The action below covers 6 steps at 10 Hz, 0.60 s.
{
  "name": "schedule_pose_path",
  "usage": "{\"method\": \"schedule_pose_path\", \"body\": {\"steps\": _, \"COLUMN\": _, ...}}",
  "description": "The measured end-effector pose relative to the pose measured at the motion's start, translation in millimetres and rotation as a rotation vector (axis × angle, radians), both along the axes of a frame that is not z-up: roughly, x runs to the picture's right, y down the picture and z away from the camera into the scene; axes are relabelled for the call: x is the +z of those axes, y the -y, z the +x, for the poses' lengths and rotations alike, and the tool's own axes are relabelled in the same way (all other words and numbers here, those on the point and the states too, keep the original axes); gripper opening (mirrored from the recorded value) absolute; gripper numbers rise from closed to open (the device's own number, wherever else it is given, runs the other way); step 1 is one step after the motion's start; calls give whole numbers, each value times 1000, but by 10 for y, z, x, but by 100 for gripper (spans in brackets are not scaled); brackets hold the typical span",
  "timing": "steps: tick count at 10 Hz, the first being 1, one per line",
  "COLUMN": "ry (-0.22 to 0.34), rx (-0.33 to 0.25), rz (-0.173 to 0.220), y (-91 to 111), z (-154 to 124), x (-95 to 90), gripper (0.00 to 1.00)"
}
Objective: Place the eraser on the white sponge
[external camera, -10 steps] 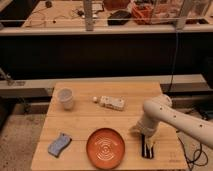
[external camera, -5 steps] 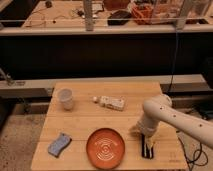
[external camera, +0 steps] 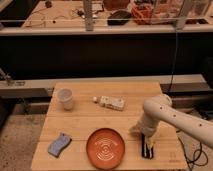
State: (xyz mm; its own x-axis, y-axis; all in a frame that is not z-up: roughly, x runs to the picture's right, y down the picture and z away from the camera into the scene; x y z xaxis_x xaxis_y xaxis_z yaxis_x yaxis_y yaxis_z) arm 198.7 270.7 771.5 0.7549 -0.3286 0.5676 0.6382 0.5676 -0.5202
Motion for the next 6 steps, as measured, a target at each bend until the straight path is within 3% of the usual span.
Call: {"method": "schedule_pose_path", "body": {"steps": 6, "ry": -1, "rx": 4, "rz": -6, "y": -21, "z": 10, "x": 6, "gripper": 80}}
